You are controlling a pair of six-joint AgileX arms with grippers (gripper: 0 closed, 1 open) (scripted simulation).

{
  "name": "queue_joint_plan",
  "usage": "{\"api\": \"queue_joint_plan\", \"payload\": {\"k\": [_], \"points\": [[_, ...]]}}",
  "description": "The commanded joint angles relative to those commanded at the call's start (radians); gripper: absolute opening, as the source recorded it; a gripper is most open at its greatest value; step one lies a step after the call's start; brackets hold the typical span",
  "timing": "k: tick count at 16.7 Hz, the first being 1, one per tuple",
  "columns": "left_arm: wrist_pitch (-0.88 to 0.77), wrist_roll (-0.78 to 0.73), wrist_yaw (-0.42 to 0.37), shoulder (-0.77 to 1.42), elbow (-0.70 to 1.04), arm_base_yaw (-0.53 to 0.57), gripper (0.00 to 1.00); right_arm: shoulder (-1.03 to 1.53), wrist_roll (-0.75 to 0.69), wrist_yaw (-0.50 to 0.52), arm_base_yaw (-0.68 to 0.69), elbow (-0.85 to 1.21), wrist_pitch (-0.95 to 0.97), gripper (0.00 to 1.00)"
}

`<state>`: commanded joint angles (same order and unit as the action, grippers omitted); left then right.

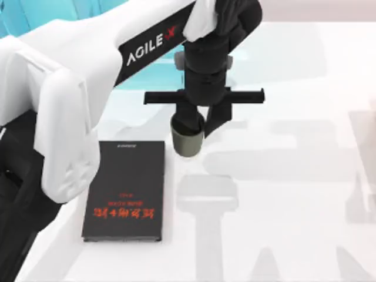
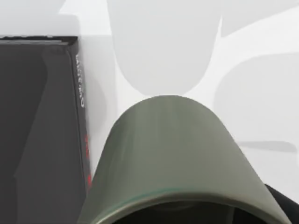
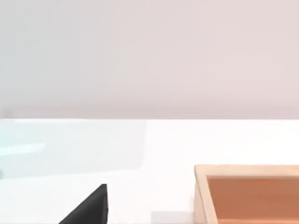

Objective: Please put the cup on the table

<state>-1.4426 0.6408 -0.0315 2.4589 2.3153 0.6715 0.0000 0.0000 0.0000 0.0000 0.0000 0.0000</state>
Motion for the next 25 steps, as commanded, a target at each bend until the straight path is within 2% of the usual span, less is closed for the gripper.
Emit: {"api": "queue_joint_plan", "payload": {"k": [3,8,21,25], "points": [[0.066,-0.001,0.0,-0.037,-0.097,0.0,0.0,0.0,0.0,0.0,0.0,0.0,0.0,1.0],[0.075,-0.002,0.0,-0.043,-0.11,-0.001,0.0,0.0,0.0,0.0,0.0,0.0,0.0,1.0],[0.075,-0.002,0.0,-0.043,-0.11,-0.001,0.98,0.0,0.0,0.0,0.0,0.0,0.0,1.0],[0.075,-0.002,0.0,-0.043,-0.11,-0.001,1.0,0.0,0.0,0.0,0.0,0.0,0.0,1.0]]}}
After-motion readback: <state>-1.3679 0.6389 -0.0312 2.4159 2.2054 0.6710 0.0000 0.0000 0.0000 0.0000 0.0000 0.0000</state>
